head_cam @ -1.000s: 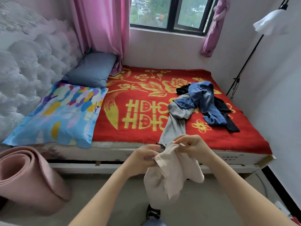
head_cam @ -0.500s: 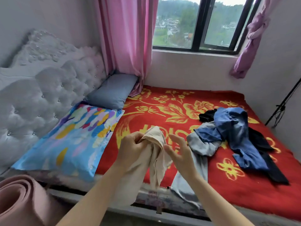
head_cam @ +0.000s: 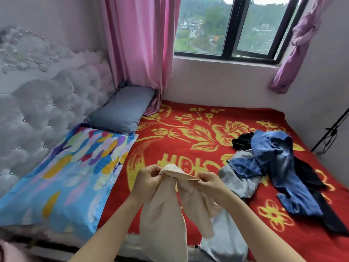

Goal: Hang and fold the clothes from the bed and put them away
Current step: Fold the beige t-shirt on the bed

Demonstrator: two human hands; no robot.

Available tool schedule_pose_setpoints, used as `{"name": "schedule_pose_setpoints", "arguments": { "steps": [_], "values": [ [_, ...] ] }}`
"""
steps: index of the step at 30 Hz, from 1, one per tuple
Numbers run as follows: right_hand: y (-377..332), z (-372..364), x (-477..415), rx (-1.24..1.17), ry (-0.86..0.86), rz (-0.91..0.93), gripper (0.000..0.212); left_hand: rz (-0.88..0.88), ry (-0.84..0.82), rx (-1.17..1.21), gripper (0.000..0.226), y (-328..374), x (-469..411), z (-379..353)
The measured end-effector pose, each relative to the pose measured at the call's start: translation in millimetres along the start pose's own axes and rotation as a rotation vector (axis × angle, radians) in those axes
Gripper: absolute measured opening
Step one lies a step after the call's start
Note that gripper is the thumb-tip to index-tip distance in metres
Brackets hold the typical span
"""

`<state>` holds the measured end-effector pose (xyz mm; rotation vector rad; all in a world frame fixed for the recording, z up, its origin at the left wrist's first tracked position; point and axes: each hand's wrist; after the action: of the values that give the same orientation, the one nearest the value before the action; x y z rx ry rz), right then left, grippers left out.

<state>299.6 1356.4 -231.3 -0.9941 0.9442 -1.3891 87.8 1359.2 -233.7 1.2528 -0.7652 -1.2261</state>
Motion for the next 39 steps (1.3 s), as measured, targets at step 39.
{"name": "schedule_pose_setpoints", "arguments": {
  "steps": [39],
  "values": [
    [-47,159,-212,0.218,0.617,0.298,0.026,-0.043,-0.130,-0.142,0.014,-58,-254,9]
  ]
}}
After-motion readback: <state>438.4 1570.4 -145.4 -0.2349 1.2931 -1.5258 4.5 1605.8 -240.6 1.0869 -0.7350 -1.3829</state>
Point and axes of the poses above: each hand's wrist, its own x-axis away from the middle knuckle, its own z-axis out of the back of the hand, y = z × x, and after that the axes turned 13 degrees about y, right-handed
